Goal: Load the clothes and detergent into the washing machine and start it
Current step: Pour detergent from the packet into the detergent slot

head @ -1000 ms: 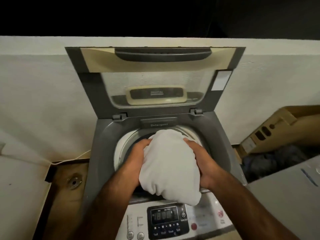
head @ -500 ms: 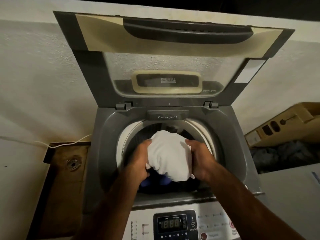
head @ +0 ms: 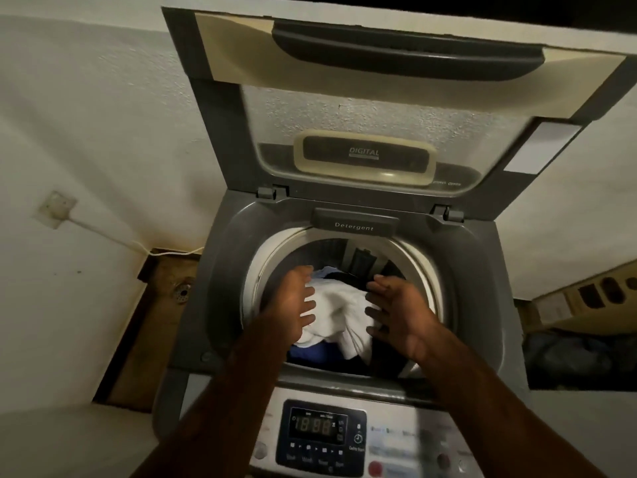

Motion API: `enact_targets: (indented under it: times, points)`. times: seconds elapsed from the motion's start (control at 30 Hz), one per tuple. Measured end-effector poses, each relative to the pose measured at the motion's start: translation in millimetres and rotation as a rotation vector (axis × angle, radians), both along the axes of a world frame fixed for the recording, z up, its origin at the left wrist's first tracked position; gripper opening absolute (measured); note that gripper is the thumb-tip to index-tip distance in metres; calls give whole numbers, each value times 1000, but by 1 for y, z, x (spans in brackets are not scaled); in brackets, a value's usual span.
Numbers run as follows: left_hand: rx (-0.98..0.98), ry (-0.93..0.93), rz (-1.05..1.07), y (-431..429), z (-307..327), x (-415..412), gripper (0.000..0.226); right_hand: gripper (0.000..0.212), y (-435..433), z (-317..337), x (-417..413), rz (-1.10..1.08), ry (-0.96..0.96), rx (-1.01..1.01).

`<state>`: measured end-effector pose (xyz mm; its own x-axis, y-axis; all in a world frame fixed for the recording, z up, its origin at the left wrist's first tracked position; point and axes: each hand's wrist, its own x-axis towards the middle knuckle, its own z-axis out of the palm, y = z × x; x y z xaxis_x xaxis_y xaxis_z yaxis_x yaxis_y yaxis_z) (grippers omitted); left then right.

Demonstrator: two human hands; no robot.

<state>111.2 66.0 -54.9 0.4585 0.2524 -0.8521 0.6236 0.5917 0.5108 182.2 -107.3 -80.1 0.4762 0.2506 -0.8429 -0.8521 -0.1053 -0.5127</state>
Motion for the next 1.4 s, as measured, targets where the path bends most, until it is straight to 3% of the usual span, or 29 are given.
enact_targets:
  times: [0.1, 0.2, 0.3, 0.5, 0.67, 0.77, 0.87, 1.0, 1.1, 1.4]
  points:
    - [-31, -77, 90, -19, 4, 10, 52, 41, -4, 2, 15, 6, -4, 98]
    - [-99, -187, 230, -35, 2, 25, 49, 27, -5, 2, 30, -25, -5, 221]
    - [-198, -278, 357, -46, 3, 42, 56, 12, -3, 0, 44, -86, 22, 318]
    - [-263, -371, 478, -46, -5, 84, 68, 6, 12, -4, 66, -303, 62, 464]
    - [-264, -373, 482, -34, -17, 106, 74, 48, 27, -7, 75, -399, 12, 474]
    - [-258, -363, 469, -27, -21, 110, 65, 40, 35, -9, 71, -401, 0, 470]
    - [-277, -389, 454, -22, -28, 115, 34, 46, 43, -12, 71, -397, -34, 473]
    - [-249, -433, 431, -19, -31, 123, 39, 62, 55, -21, 77, -397, -84, 465]
    - [-219, -412, 420, -17, -34, 129, 24, 64, 62, -26, 79, -387, -132, 426]
    - [-115, -369, 360, -19, -48, 132, 59, 64, 62, -29, 78, -254, -205, 315]
